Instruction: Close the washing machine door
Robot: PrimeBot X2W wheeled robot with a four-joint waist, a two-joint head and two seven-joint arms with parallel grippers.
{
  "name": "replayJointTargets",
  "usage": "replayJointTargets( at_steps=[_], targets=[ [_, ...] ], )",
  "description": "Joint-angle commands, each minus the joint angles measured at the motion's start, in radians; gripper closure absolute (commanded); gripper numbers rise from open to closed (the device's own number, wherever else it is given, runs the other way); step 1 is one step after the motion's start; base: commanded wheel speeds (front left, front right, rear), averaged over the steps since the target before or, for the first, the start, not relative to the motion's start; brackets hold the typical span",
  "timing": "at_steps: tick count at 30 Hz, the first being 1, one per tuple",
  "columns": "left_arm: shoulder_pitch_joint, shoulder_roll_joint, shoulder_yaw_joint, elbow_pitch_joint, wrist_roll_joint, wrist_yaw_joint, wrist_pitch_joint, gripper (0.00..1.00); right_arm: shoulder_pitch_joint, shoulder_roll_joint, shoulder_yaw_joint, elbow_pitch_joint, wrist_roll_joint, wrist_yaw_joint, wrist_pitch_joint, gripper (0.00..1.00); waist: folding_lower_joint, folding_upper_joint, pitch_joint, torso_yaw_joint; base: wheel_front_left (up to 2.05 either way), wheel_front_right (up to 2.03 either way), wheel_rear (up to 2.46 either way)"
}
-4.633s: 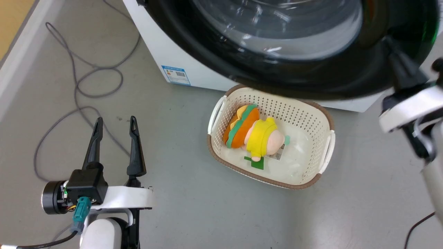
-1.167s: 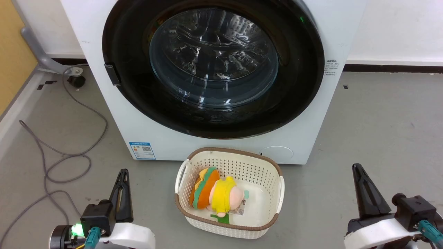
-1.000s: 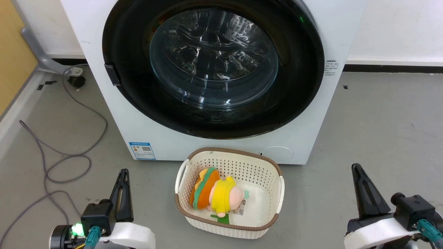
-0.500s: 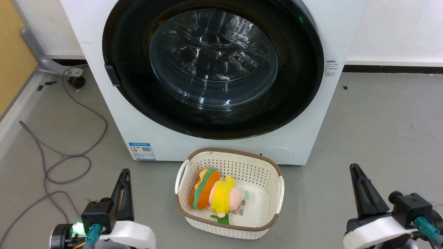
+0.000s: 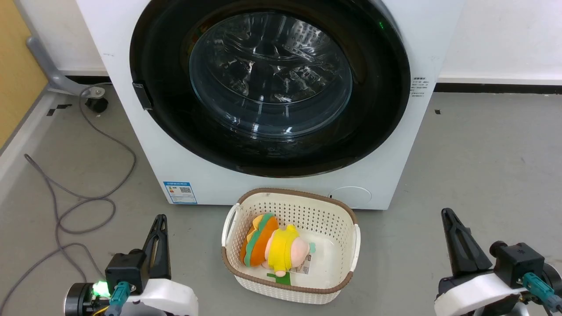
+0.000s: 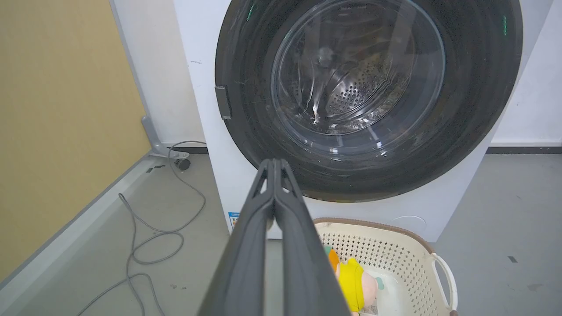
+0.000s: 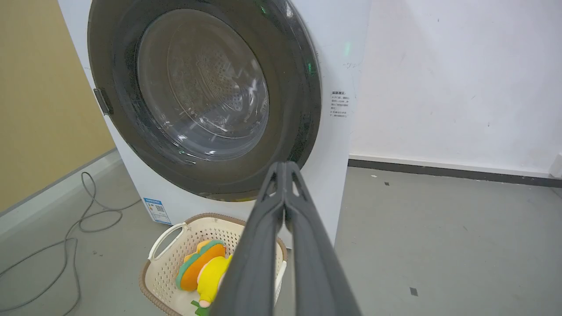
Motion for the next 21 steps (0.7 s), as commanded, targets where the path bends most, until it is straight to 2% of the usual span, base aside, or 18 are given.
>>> replayJointTargets(
  at_steps=[1, 21],
  targets=[
    [-0.001, 0.0, -0.001, -0.007, 0.005, -0.005, 0.006, 1.0, 0.004, 0.002, 0.002, -0.007, -0.011, 0.0, 0.003, 1.0, 0.0, 0.0, 0.0, 0.0, 0.0, 0.0, 0.0],
    [-0.002, 0.0, -0.001, -0.02, 0.01, -0.016, 0.047, 1.0, 0.006, 0.003, 0.008, -0.022, -0.032, -0.001, 0.044, 1.0, 0.0, 0.0, -0.003, -0.001, 0.0, 0.0, 0.0]
  ],
)
